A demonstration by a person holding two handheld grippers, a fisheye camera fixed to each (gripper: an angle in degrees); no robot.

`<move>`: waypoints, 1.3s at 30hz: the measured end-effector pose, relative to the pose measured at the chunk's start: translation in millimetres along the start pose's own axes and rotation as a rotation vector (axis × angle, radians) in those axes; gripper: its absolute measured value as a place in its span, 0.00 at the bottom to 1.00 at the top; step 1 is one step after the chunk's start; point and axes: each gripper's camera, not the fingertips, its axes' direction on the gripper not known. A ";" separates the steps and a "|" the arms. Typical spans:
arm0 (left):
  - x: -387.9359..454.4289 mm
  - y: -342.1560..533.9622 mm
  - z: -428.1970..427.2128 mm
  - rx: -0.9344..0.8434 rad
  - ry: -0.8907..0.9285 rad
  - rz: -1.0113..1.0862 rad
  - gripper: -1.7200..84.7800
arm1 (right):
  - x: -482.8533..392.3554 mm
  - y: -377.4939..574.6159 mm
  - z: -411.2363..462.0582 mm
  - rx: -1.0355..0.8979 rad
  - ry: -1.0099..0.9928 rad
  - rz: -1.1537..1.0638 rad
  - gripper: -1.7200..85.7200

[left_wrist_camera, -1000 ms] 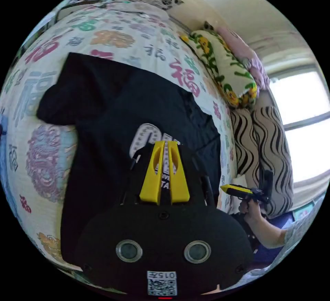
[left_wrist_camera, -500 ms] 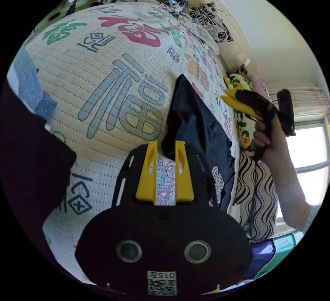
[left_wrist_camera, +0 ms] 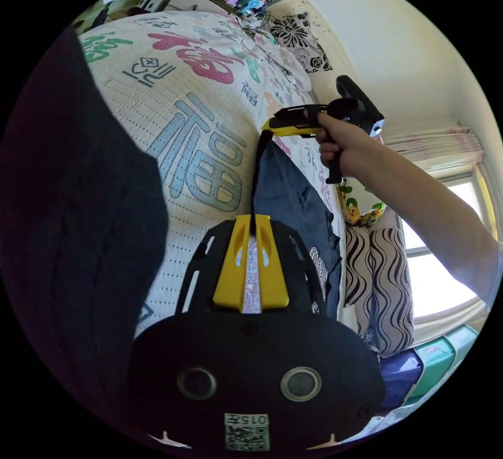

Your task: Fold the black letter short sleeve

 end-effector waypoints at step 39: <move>216.0 85.1 125.8 -0.406 -0.235 0.659 0.03 | 153.0 117.4 -74.1 0.068 -0.200 -0.054 0.01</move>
